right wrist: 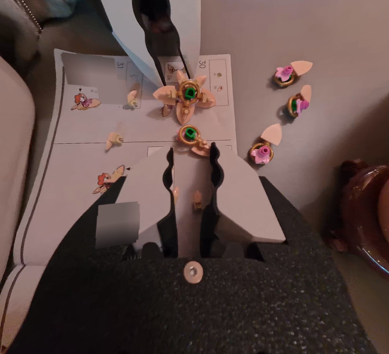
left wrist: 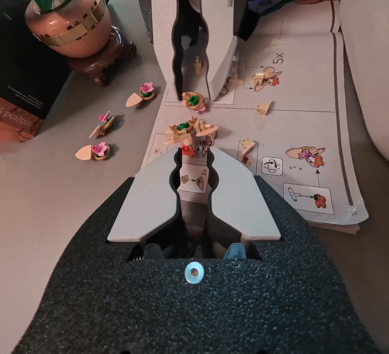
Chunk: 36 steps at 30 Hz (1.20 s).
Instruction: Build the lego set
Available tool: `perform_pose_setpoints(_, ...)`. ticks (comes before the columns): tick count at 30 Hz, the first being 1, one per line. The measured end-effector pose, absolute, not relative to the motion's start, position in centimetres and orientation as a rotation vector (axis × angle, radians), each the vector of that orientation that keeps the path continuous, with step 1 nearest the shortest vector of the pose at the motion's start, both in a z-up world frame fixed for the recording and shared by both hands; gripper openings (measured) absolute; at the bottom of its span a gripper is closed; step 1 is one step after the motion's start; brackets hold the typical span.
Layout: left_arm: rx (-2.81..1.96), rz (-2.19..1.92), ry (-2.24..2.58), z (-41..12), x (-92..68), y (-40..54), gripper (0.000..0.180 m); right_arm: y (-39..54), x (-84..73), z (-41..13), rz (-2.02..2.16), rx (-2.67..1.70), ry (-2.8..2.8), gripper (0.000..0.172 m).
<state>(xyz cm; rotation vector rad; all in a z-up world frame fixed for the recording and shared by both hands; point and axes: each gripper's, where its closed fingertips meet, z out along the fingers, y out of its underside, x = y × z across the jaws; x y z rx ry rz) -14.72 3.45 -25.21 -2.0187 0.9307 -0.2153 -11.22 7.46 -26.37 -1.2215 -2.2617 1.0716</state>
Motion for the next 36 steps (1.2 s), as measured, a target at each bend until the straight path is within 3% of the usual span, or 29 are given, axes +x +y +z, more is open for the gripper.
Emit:
perform_pose_setpoints(8, -2.014, -0.218, 0.925, -25.1, -14.7, 3.4, 0.022, 7.8, -10.8, -26.3, 1.016, -1.338, -2.209, 0.014)
perform_pose_setpoints(12, -2.016, -0.217, 0.926, -25.2, -14.8, 3.4, 0.022, 7.0, -10.3, -25.3, 1.131, -1.336, -2.219, 0.015)
perform_pose_setpoints(16, -2.013, -0.215, 0.925, -25.1, -14.8, 3.4, 0.022, 7.8, -11.0, -25.4, 1.15, -1.365, -2.153, 0.032)
perform_pose_setpoints(36, -2.009, -0.213, 0.94, -25.2, -14.7, 3.3, 0.02, 6.9, -10.9, -25.9, 1.061, -1.3, -2.198, 0.024)
